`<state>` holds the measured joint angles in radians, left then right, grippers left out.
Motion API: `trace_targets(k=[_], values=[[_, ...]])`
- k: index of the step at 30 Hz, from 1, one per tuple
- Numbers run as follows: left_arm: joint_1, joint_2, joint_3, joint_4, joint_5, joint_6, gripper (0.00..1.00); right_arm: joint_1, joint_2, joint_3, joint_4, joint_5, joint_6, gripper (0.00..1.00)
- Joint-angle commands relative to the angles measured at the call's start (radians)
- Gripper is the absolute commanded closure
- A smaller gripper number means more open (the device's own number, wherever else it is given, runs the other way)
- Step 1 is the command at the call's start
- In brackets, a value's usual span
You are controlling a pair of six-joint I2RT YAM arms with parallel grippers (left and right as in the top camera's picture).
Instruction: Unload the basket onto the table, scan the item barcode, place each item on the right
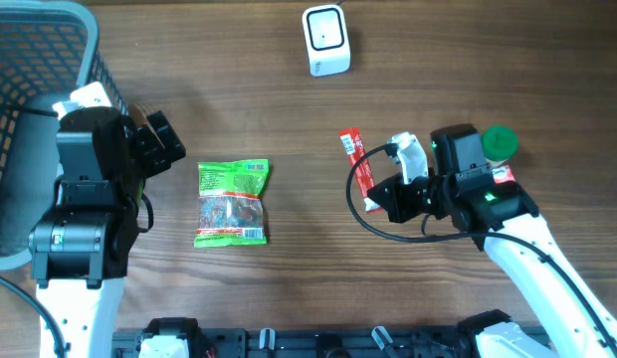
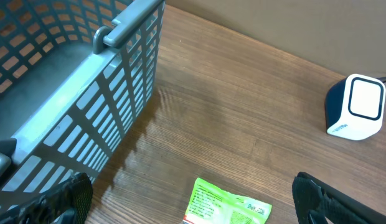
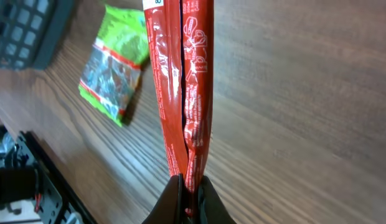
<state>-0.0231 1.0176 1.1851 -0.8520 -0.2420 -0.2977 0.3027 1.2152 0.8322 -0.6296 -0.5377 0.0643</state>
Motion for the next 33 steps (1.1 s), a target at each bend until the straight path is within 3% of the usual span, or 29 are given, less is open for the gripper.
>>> trace_targets(k=[1, 7, 10, 13, 18, 24, 33], values=[[0.004, 0.0, 0.014, 0.003, -0.006, 0.005, 0.0, 0.001, -0.006, 0.157, -0.044, 0.041, 0.016, 0.96], [0.004, 0.0, 0.014, 0.003, -0.006, 0.005, 0.0, 0.001, 0.107, 0.589, -0.33, 0.171, -0.03, 0.96], [0.004, 0.0, 0.014, 0.003, -0.006, 0.005, 0.0, 0.018, 0.263, 0.927, -0.505, 0.288, -0.072, 0.96], [0.004, 0.0, 0.014, 0.003, -0.006, 0.005, 0.0, 0.058, 0.388, 1.136, -0.586, 0.34, -0.122, 0.96], [0.004, 0.0, 0.014, 0.003, -0.006, 0.005, 0.0, 0.152, 0.517, 1.208, -0.535, 0.558, -0.166, 0.96], [0.004, 0.0, 0.014, 0.003, -0.006, 0.005, 0.0, 0.3, 0.727, 1.208, -0.435, 1.119, -0.298, 0.96], [0.004, 0.0, 0.014, 0.003, -0.006, 0.005, 0.0, 0.355, 1.019, 1.208, -0.202, 1.602, -0.496, 0.96]])
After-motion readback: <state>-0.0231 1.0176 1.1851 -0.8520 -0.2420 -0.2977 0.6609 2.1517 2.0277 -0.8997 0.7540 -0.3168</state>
